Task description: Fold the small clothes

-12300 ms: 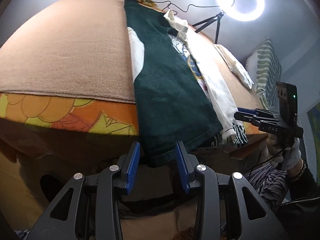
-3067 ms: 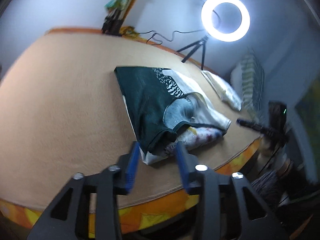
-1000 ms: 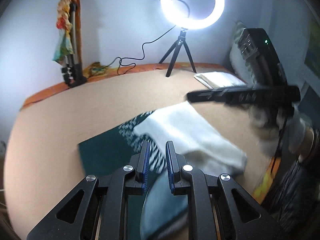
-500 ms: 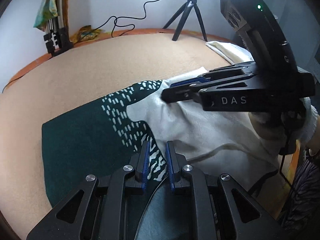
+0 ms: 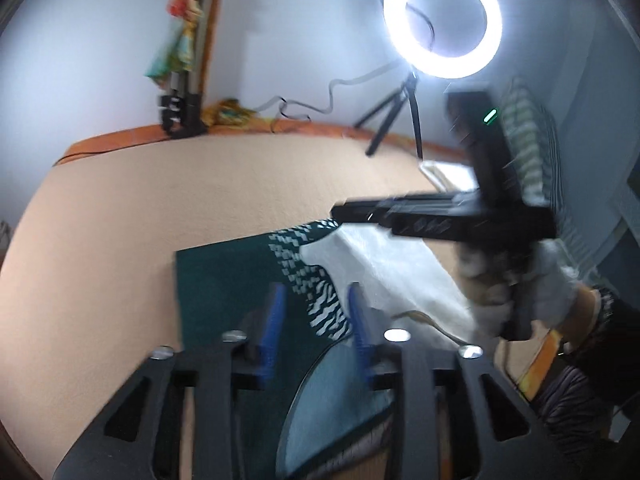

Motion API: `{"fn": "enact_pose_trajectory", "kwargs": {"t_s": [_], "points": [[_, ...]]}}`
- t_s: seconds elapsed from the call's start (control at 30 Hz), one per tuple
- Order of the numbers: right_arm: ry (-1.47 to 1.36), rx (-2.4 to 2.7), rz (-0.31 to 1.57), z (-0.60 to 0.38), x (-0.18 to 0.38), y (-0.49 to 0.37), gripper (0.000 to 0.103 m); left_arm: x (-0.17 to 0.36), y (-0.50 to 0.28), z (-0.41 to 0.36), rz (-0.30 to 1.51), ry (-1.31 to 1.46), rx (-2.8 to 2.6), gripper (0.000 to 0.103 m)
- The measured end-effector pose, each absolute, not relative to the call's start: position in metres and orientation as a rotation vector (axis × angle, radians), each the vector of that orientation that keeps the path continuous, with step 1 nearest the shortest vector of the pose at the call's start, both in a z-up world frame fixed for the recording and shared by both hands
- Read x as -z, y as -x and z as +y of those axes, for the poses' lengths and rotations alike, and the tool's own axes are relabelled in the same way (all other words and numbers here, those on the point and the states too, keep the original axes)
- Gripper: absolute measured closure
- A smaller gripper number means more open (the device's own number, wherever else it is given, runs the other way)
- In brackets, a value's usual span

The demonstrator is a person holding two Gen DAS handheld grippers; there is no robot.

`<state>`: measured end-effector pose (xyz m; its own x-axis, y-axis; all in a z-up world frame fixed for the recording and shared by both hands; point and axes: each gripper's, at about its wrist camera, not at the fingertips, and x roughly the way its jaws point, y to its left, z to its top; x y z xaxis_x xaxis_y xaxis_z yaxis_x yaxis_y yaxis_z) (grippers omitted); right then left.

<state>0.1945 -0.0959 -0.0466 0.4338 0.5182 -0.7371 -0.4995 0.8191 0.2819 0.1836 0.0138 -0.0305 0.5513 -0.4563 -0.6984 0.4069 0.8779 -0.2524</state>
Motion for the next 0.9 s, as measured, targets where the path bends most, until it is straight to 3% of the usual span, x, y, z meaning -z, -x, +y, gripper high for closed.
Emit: {"fn": "enact_pose_trajectory", "kwargs": {"t_s": [0.23, 0.37, 0.43, 0.57, 0.6, 0.9], "points": [[0.080, -0.637, 1.026, -0.067, 0.082, -0.196, 0.080, 0.047, -0.157, 0.091, 0.906, 0.213, 0.406, 0.059], [0.002, -0.644, 1.036, -0.080, 0.072, -0.194, 0.077, 0.064, -0.152, 0.121, 0.976, 0.345, 0.391, 0.059], [-0.068, -0.654, 1.023, -0.094, 0.059, -0.193, 0.071, 0.073, -0.147, 0.130, 1.003, 0.424, 0.410, 0.059], [-0.176, -0.625, 0.968, -0.136, 0.037, -0.181, 0.038, 0.091, -0.138, 0.139, 1.059, 0.614, 0.452, 0.058], [-0.207, -0.625, 0.968, -0.147, 0.037, -0.178, 0.035, 0.096, -0.137, 0.140, 1.074, 0.649, 0.458, 0.058], [-0.396, -0.540, 1.083, -0.225, 0.075, -0.165, 0.031, 0.110, -0.139, 0.124, 1.135, 0.735, 0.492, 0.058]]}}
